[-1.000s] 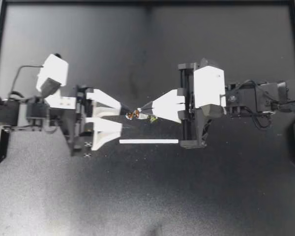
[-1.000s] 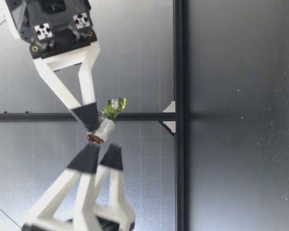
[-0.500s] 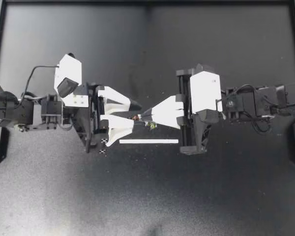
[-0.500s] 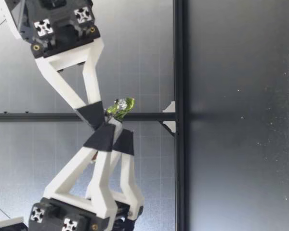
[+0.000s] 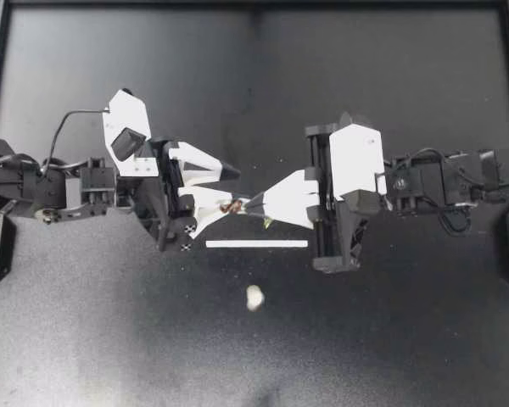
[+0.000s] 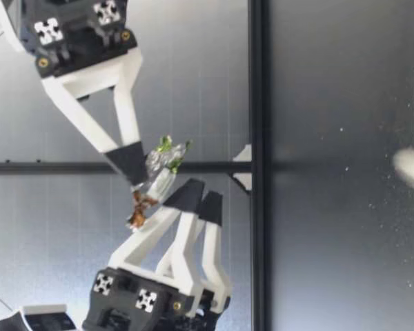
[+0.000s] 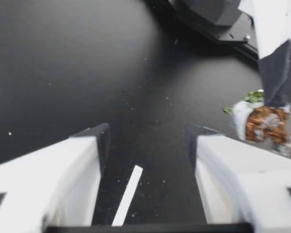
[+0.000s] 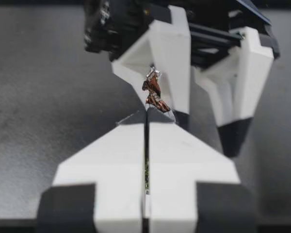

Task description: Pick up the candy and unwrap it.

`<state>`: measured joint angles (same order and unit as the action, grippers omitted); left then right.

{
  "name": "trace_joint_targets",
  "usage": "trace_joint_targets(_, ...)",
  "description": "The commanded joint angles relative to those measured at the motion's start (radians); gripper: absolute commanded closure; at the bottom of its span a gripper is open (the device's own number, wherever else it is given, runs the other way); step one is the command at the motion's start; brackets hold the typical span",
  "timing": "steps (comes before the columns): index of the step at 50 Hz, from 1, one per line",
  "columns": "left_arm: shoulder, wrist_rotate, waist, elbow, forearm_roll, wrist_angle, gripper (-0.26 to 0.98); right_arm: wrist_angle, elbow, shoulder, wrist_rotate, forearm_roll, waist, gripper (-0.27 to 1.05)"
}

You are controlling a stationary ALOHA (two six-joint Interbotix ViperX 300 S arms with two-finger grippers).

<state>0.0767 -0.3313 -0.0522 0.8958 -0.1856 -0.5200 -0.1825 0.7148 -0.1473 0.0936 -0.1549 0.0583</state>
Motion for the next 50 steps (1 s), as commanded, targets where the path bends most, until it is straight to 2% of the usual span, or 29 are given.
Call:
trace_joint_targets(1, 0.029, 0.011, -0.005, -0.002, 0.000, -0.009, 0.21, 0.008, -0.017, -0.023, 0.000, 0.002, 0.025, 0.96)
trace_joint_targets(12, 0.086, 0.069, 0.005, 0.041, 0.061, -0.012, 0.23, 0.014, -0.014, -0.037, 0.002, 0.002, 0.040, 0.96)
trace_joint_targets(22, 0.141, 0.166, 0.005, 0.097, 0.069, -0.066, 0.25, 0.020, -0.003, -0.038, 0.003, 0.002, 0.040, 0.96)
trace_joint_targets(27, 0.163, 0.206, 0.005, 0.107, 0.069, -0.097, 0.34, 0.020, -0.003, -0.037, -0.002, 0.002, 0.040, 0.96)
trace_joint_targets(41, 0.175, 0.276, 0.005, 0.101, 0.069, -0.107, 0.67, 0.014, 0.005, -0.041, -0.006, 0.000, 0.040, 0.95)
trace_joint_targets(46, 0.176, 0.291, 0.005, 0.101, 0.069, -0.132, 0.74, 0.005, 0.015, -0.048, -0.006, 0.000, 0.040, 0.92)
trace_joint_targets(50, 0.183, 0.296, 0.005, 0.106, 0.069, -0.161, 0.75, -0.014, 0.028, -0.055, -0.005, 0.000, 0.041, 0.87)
